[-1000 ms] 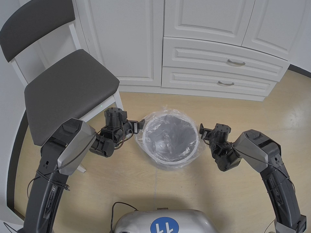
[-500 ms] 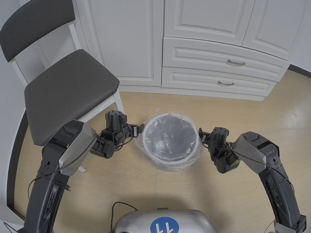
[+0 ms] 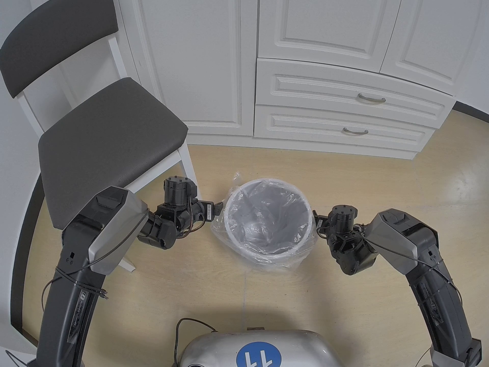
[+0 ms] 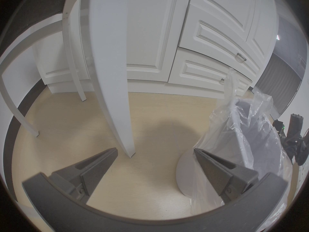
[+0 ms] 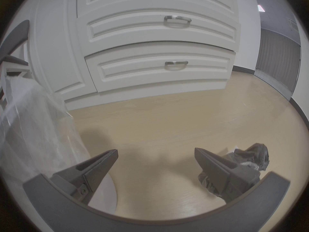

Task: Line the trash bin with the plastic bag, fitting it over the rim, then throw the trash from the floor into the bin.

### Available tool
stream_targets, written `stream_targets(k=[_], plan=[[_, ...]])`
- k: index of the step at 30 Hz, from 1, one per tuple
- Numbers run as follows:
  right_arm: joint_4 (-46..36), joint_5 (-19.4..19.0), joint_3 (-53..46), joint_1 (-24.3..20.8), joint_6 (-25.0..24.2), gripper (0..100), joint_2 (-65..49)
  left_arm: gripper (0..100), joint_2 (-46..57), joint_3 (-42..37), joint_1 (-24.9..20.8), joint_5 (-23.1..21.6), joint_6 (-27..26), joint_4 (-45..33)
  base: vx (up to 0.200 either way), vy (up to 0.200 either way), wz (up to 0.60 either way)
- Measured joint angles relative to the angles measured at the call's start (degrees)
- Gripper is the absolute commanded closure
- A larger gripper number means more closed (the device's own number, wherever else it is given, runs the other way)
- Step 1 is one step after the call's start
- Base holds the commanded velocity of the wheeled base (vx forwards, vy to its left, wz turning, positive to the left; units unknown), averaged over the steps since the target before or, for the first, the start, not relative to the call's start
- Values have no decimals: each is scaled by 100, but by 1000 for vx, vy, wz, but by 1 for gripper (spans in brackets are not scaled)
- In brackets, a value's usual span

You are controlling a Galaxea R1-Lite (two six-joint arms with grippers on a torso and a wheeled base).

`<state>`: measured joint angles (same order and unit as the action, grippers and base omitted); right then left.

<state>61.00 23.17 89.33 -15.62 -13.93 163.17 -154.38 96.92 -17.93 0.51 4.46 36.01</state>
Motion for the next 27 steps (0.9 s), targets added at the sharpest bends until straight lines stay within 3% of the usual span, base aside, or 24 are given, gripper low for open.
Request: stream_targets(k=[16, 27], plan=[[-824, 263, 157, -1, -134, 0, -60, 0, -100, 72, 21, 0, -9, -99, 0, 0, 0], [-812, 301, -20, 27, -221, 0, -306, 0, -83, 55, 52, -5, -1, -65, 0, 0, 0]])
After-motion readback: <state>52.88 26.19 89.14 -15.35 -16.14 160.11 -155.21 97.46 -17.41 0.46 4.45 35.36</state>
